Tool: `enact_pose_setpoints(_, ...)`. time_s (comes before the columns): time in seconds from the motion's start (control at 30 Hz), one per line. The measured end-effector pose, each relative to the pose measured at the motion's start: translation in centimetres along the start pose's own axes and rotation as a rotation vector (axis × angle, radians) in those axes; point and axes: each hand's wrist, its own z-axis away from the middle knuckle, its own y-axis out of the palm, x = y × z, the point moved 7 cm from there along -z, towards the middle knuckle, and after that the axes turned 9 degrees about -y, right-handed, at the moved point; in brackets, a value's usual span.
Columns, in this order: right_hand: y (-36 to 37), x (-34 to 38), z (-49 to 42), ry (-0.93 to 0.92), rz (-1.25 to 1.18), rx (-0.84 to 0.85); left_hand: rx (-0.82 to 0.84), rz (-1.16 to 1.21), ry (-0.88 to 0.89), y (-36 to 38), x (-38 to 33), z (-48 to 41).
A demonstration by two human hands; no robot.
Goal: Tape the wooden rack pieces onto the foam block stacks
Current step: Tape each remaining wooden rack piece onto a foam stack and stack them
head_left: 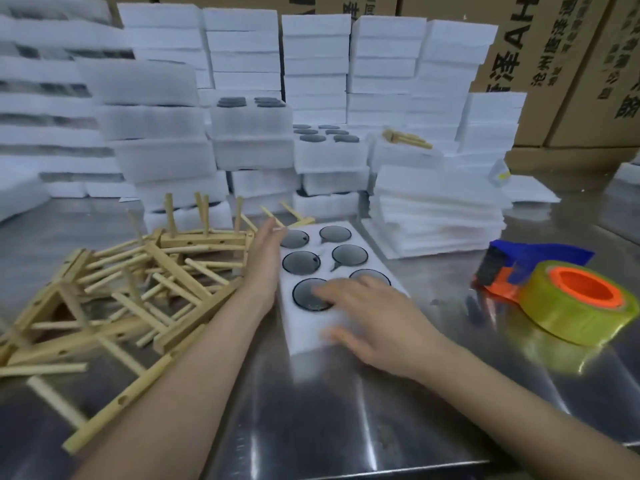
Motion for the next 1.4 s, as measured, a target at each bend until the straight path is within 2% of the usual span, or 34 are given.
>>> enact_pose_setpoints(0.03, -1.3, -1.0, -0.4, 0.028, -0.035, -0.126, -0.034, -0.043, 0.047, -0.1, 0.0, 0.0)
enact_pose_setpoints(0.1, -4.7, -4.3, -1.1, 0.115, 0.072, -0.438, -0.052, -0.057, 0.079, -0.2, 0.3, 0.0)
enact_pose_setpoints(0.17, -7.2, -9.3, -1.7, 0.284, 0.163, -0.609, -0.042, -0.022, 0.052, -0.4, 0.6, -0.3)
enact_pose_setpoints(0.27, -7.3, -16.0, -2.5, 0.517, 0.212, -0.515, -0.006, 0.041, 0.046, -0.5, 0.4, -0.6)
enact_pose_setpoints(0.37, -3.7, -18.6, -2.1, 0.649, 0.309, -0.366, 0.042, 0.036, 0.107, -0.4, 0.0, -0.8)
enact_pose_setpoints(0.43, -1.9, -18.6, -1.7, 0.633, 0.38, -0.352, 0.098, 0.039, 0.12, -0.2, -0.2, -1.2)
enact_pose_setpoints(0.5, -1.8, -18.7, -1.2, 0.632, 0.404, -0.437, 0.127, 0.028, 0.101, 0.0, -0.2, -1.5)
enact_pose_setpoints(0.77, -2.5, -20.1, -0.7, 0.614, 0.382, -0.59, 0.096, -0.084, 0.131, 0.0, 0.0, -1.8)
enact_pose_setpoints(0.87, -3.4, -20.6, -0.3, 0.578, 0.229, -0.636, 0.069, -0.127, 0.141, -0.1, -0.1, -1.9)
enact_pose_setpoints(0.93, -4.8, -19.5, 0.1, 0.525, 0.043, -0.753, 0.052, -0.153, 0.139, -0.2, -0.1, -1.7)
enact_pose_setpoints(1.03, -7.2, -15.2, 0.0, 0.309, -0.026, -1.007, -0.002, -0.077, 0.107, -0.7, -0.3, -1.5)
enact_pose_setpoints(1.07, -7.2, -13.6, -0.5, 0.224, -0.069, -1.006, -0.004, 0.007, 0.062, -0.8, -0.4, -1.6)
enact_pose_setpoints(1.13, -5.7, -10.8, -2.1, 0.08, -0.227, -0.886, 0.042, 0.169, -0.052, -0.7, -0.4, -1.4)
enact_pose_setpoints(1.2, -3.3, -9.4, -3.2, 0.029, -0.461, -0.713, 0.067, 0.159, -0.092, -0.8, -0.6, -1.1)
enact_pose_setpoints(1.3, -1.0, -11.2, -3.4, 0.219, -0.892, -0.597, 0.092, 0.07, -0.064, -1.0, -1.3, -0.4)
enact_pose_setpoints(1.4, 0.1, -12.7, -2.7, 0.363, -0.9, -0.454, 0.015, -0.068, 0.079, -1.5, -2.8, -0.2)
